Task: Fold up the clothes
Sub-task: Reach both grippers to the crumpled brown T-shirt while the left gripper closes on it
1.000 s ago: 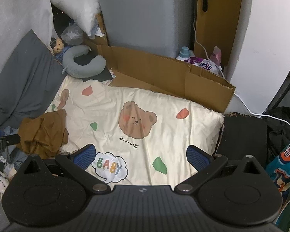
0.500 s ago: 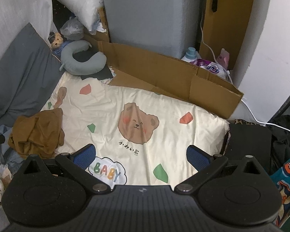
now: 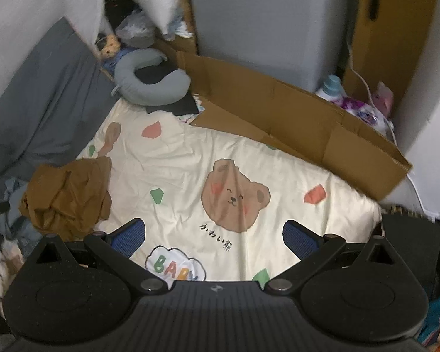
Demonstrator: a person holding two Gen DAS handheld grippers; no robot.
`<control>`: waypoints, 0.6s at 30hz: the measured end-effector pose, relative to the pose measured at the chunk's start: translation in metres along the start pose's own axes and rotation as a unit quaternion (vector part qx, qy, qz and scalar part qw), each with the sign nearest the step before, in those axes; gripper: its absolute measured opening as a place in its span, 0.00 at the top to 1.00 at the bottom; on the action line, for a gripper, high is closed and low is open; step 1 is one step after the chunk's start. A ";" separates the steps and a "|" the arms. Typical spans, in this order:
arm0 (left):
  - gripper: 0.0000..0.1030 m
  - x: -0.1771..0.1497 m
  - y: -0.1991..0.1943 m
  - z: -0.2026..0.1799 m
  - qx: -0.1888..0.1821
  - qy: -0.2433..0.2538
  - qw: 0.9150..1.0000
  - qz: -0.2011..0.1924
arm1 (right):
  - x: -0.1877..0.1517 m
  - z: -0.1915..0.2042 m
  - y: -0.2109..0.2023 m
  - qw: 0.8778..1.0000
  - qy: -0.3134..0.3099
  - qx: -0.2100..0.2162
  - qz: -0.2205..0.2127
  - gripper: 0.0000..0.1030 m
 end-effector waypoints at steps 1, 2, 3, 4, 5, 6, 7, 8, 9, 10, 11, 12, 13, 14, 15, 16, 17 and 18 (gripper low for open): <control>0.04 0.000 0.003 0.005 0.001 -0.005 1.000 -0.001 | 0.003 0.003 0.004 1.000 -0.010 0.003 -0.001 0.00; 0.04 0.000 0.006 0.011 0.002 -0.011 1.000 -0.002 | 0.006 0.006 0.008 1.000 -0.019 0.006 -0.002 0.00; 0.04 0.000 0.008 0.016 0.004 -0.016 1.000 -0.003 | 0.009 0.008 0.012 1.000 -0.027 0.010 -0.001 0.00; 0.04 0.000 0.012 0.019 0.004 -0.019 1.000 -0.002 | 0.012 0.011 0.016 0.999 -0.032 0.015 -0.001 0.00; 0.04 0.000 0.015 0.023 0.004 -0.022 1.000 0.000 | 0.014 0.013 0.020 0.999 -0.036 0.021 -0.002 0.00; 0.04 0.000 0.019 0.027 0.008 -0.023 1.000 0.000 | 0.016 0.014 0.023 0.999 -0.039 0.028 -0.002 0.00; 0.04 0.000 0.024 0.030 0.011 -0.024 1.000 -0.001 | 0.017 0.016 0.025 0.998 -0.042 0.037 -0.002 0.00; 0.04 0.001 0.028 0.033 0.013 -0.025 1.000 -0.003 | 0.019 0.018 0.028 0.998 -0.046 0.047 -0.004 0.01; 0.04 0.001 0.032 0.036 0.015 -0.026 1.000 -0.004 | 0.020 0.020 0.032 0.997 -0.051 0.054 -0.005 0.01; 0.04 0.001 0.036 0.039 0.018 -0.026 0.999 -0.006 | 0.021 0.022 0.036 0.997 -0.056 0.059 -0.007 0.00; 0.04 0.001 0.040 0.042 0.020 -0.027 0.999 -0.010 | 0.022 0.025 0.040 0.996 -0.064 0.063 -0.008 0.01; 0.05 0.001 0.045 0.045 0.022 -0.028 0.999 -0.013 | 0.022 0.027 0.044 0.995 -0.070 0.068 -0.009 0.01; 0.07 0.002 0.049 0.048 0.025 -0.028 0.999 -0.017 | 0.023 0.029 0.048 0.994 -0.076 0.075 -0.009 0.01; 0.07 0.002 0.054 0.051 0.030 -0.029 0.999 -0.023 | 0.023 0.032 0.052 0.993 -0.084 0.085 -0.009 0.01; 0.08 0.002 0.059 0.054 0.035 -0.030 0.999 -0.027 | 0.023 0.034 0.058 0.991 -0.092 0.093 -0.008 0.01; 0.10 0.002 0.065 0.058 0.040 -0.031 0.998 -0.030 | 0.023 0.035 0.063 0.991 -0.100 0.092 -0.006 0.00; 0.11 0.002 0.070 0.062 0.045 -0.032 0.998 -0.034 | 0.023 0.037 0.069 0.990 -0.106 0.096 -0.004 0.00; 0.11 0.001 0.075 0.065 0.048 -0.034 0.998 -0.036 | 0.022 0.038 0.076 0.989 -0.110 0.103 -0.002 0.00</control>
Point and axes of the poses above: each gripper's, at about its wrist camera, not at the fingertips, and y roughly the way its jaws point, z to its left, x to its top, the point moved 7 cm from there along y, roughly the way its jaws point, and after that the axes turned 3 degrees about z, right-handed, at the moved point
